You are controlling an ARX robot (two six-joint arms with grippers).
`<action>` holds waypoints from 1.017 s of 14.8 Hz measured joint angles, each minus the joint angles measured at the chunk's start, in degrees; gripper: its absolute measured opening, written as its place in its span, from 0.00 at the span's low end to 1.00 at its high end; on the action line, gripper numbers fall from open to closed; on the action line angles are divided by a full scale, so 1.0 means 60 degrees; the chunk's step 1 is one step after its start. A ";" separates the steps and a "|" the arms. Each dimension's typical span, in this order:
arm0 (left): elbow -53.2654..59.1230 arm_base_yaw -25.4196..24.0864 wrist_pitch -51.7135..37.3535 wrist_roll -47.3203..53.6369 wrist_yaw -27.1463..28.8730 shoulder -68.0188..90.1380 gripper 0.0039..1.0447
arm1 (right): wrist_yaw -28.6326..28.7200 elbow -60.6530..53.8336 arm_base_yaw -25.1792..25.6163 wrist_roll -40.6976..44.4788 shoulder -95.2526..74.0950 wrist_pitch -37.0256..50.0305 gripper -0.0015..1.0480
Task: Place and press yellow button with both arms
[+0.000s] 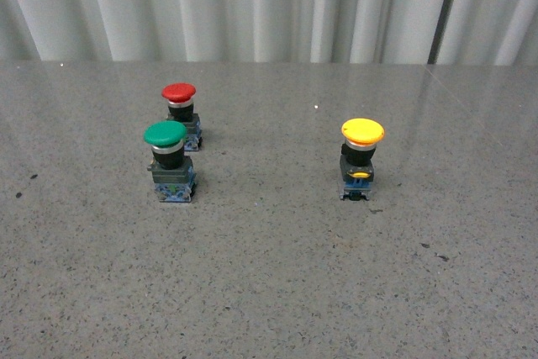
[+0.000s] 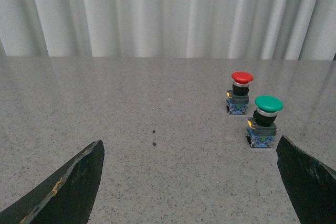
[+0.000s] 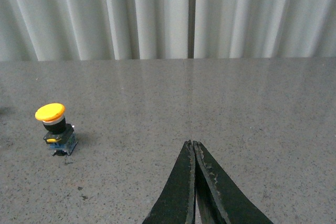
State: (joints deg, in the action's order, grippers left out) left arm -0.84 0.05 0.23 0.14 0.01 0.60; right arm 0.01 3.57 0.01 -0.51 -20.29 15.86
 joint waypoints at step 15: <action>0.0000 0.0000 0.0000 0.0000 -0.0004 0.0000 0.94 | 0.0007 -0.0474 0.0000 0.0025 0.3344 -0.2692 0.02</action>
State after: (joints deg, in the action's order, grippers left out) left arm -0.84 0.05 0.23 0.14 -0.01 0.60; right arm 0.05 0.73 0.01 -0.36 -0.23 -0.30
